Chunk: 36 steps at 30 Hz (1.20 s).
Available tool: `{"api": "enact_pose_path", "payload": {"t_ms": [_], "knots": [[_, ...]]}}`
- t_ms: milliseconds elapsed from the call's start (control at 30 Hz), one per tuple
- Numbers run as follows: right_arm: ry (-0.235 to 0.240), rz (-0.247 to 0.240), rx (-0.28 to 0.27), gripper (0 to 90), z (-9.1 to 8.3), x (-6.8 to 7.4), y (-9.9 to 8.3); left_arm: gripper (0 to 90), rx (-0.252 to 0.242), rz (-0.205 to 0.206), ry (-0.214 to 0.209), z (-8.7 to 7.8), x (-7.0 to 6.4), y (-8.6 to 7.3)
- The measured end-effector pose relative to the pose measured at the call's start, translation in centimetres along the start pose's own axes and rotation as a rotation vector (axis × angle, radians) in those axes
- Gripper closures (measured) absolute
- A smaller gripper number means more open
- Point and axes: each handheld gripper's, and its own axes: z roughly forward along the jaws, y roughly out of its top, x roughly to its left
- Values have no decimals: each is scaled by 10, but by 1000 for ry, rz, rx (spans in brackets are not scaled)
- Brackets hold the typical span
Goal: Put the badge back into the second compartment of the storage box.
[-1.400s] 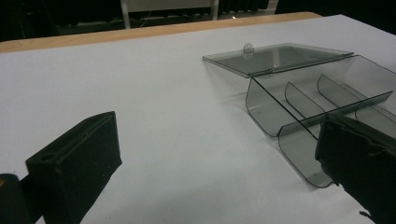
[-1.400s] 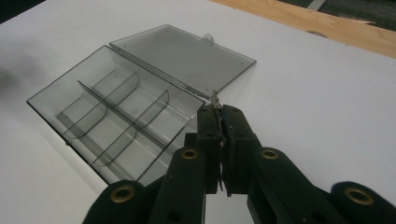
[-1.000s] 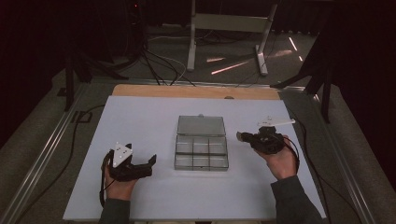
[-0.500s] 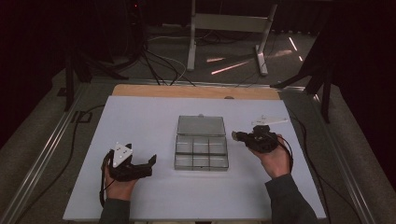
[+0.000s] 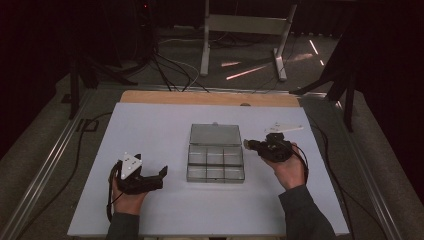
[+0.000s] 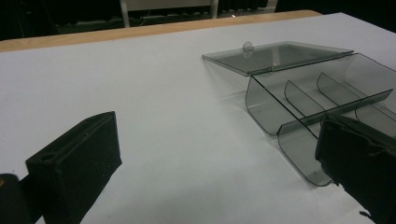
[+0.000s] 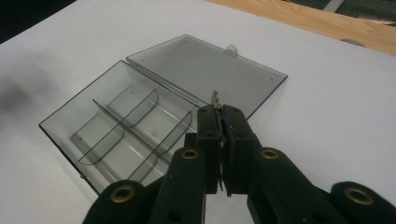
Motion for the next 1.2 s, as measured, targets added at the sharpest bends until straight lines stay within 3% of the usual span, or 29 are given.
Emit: {"api": "enact_pose_path", "payload": {"t_ms": [1200], "knots": [[22,-20,14,873,26,18,11,8,9,6,-1,2,-1,-1]]}}
